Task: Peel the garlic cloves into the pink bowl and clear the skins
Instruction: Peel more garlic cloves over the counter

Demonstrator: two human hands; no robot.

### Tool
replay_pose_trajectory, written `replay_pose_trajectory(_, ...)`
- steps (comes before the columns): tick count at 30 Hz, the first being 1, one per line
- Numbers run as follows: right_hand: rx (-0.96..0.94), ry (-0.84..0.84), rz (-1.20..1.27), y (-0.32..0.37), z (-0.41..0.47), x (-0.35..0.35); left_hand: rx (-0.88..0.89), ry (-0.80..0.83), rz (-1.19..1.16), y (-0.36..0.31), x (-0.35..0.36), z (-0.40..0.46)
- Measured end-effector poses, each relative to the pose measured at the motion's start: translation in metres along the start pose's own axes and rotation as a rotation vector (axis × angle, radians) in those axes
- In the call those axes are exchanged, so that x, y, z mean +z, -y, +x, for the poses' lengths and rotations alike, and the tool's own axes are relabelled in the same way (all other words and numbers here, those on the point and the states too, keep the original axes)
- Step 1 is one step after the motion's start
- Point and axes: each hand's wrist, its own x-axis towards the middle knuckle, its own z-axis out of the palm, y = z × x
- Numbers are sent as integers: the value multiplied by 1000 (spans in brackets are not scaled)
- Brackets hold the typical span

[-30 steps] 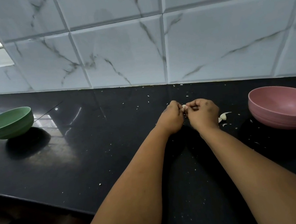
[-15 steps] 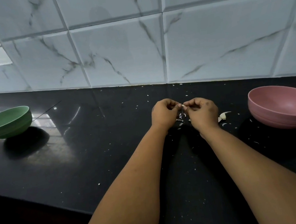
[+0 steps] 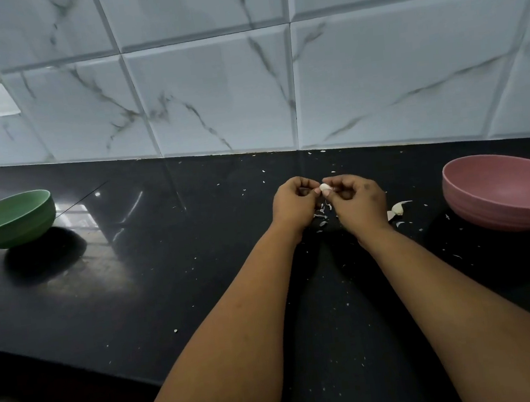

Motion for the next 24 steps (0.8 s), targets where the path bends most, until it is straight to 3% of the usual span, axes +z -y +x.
replay_pose_trajectory(3,-59,4,-94,1,2,-4,21,-17,99,1,0,2)
replay_pose_trajectory(7,-259,-161,-292,5,11,-22,31,-55,197,2,-1,4)
replay_pose_trajectory(8,-272,-151,-360,3,13,-24,33,-58,206,2,-1,4)
replay_pose_trajectory(12,-63,176,-620,2,14,-27,48,-53,211,4,0,4)
replay_pose_trajectory(15,-239,-34,-550,10,17,-31,61,-42,227,3,0,4)
replay_pose_trajectory(18,-133,155,-670,10,15,-30,69,-44,236,4,0,5)
replay_pose_trajectory(21,-186,87,-638,9,15,-30,71,-29,260,3,1,3)
replay_pose_trajectory(24,-109,223,-741,15,15,-29,82,-29,271,3,1,3)
